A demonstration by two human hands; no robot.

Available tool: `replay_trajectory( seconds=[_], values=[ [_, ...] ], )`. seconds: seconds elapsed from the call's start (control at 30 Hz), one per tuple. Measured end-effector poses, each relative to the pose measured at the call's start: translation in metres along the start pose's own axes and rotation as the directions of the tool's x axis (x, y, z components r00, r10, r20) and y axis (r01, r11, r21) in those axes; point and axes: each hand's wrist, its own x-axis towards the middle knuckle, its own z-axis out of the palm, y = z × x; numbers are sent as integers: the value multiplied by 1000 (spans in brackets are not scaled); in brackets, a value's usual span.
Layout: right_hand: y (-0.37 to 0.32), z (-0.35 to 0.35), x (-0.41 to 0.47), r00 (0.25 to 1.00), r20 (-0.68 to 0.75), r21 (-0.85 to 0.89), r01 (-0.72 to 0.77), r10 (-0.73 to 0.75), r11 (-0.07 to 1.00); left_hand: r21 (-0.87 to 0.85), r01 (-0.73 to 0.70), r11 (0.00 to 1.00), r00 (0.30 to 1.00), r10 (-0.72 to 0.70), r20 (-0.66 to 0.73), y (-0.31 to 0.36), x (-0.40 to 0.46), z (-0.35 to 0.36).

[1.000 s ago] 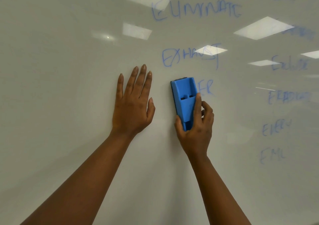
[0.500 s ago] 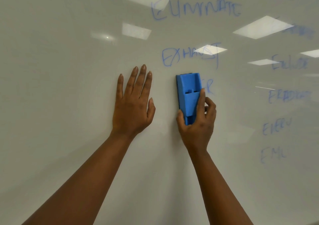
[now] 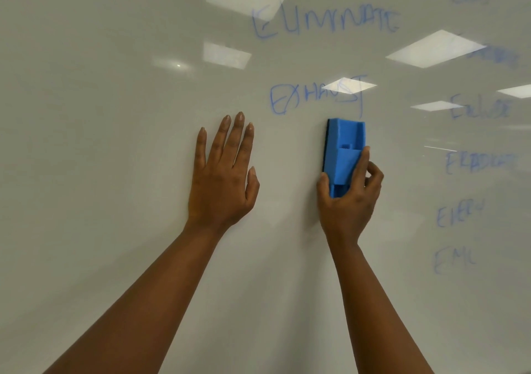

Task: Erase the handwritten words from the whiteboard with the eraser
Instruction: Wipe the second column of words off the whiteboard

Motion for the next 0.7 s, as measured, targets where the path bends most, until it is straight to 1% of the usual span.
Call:
replay_trajectory(
  seconds=[0.1, 0.2, 0.27, 0.4, 0.47, 0.57, 0.7],
  values=[
    [-2, -1, -9, 994, 71, -18, 82, -80, 997, 2, -1, 1000, 1000, 1, 4, -1, 0, 0],
    [8, -7, -18, 989, 106, -39, 109, -105, 993, -1, -5, 1000, 1000, 5, -2, -1, 0, -1],
    [18, -12, -20, 992, 92, -64, 89, -83, 994, -10, -7, 1000, 1000, 7, -10, -1, -1, -1],
    [28, -14, -8, 998, -6, -59, -55, 55, 997, -6, -5, 1000, 1000, 5, -22, -1, -1, 0],
    [26, -11, 1, 995, -40, -49, -92, 90, 995, -3, -6, 1000, 1000, 6, -23, 0, -1, 0],
    [18, -5, 9, 997, -47, -32, -67, 66, 997, -6, -6, 1000, 1000, 6, -18, 0, -1, 0],
    [21, -5, 1, 1000, 7, -52, 8, -8, 999, -9, -3, 1000, 1000, 3, -14, -1, -2, 0]
  ],
)
